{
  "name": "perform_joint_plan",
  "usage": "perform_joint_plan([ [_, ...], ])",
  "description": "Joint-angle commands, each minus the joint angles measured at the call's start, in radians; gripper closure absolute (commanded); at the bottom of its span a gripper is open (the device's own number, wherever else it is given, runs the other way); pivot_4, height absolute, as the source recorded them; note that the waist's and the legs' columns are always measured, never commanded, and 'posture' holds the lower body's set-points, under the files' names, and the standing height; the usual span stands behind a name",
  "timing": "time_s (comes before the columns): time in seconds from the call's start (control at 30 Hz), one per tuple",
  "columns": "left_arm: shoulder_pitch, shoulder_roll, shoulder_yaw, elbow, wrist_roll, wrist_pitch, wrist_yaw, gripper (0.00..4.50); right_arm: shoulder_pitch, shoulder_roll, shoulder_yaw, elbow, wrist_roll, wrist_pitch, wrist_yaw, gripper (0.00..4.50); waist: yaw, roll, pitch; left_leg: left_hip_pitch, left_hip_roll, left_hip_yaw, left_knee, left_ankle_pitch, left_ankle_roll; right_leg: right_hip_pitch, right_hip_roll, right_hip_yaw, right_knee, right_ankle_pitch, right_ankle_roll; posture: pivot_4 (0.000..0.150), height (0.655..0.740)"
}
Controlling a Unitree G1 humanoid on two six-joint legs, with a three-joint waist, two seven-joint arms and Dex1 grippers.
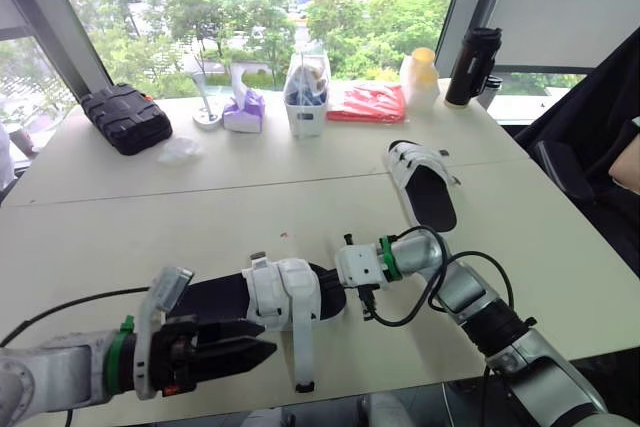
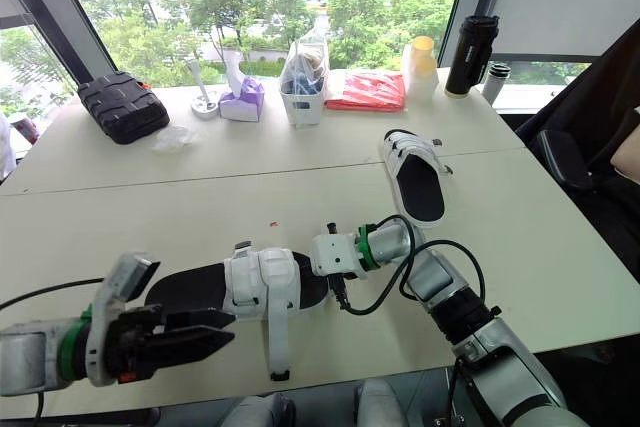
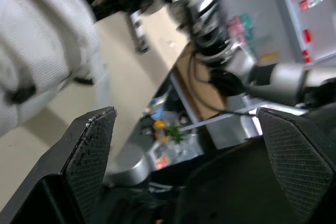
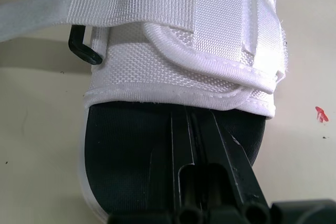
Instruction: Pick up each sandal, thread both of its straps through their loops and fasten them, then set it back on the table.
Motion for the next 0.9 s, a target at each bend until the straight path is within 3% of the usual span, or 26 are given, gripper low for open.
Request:
perform_joint_plan([
  [0.03,-0.01,-0.059,-0.058,-0.023,0.155,-0.053,-0.007,0.07,0.047,-0.012,0.069,0.005,-0.039,0.034,0.032,4.5,0.0,0.0,0.0,0.0,0.0,0.0,0.0,0.0,0.0,0.0,0.0,0.0,0.0,0.0,0.0,0.15,0.74],
  [0.33,-0.03,-0.155,-0.205,0.058,0.453,-0.132,-0.125,0.07,0.051,-0.011,0.068,-0.023,-0.036,0.058,0.033,4.5,0.002,-0.001,-0.001,0.0,0.0,0.0,-0.001,0.0,0.0,0.0,0.0,0.0,0.0,0.0,0.0,0.15,0.74],
  [0.67,-0.075,-0.243,-0.329,0.108,0.628,-0.172,-0.198,0.07,0.068,-0.021,0.065,-0.066,-0.033,0.085,0.032,4.5,0.007,0.0,-0.002,0.0,0.001,0.0,0.0,0.0,0.0,0.0,0.0,0.0,0.0,0.0,0.0,0.15,0.74],
  [0.9,-0.104,-0.308,-0.356,0.133,0.674,-0.174,-0.199,0.07,0.085,-0.041,0.063,-0.095,-0.031,0.099,0.032,4.5,0.02,0.0,-0.004,0.0,0.001,0.0,0.0,0.0,0.0,0.0,0.0,0.0,-0.001,0.0,0.0,0.15,0.74],
])
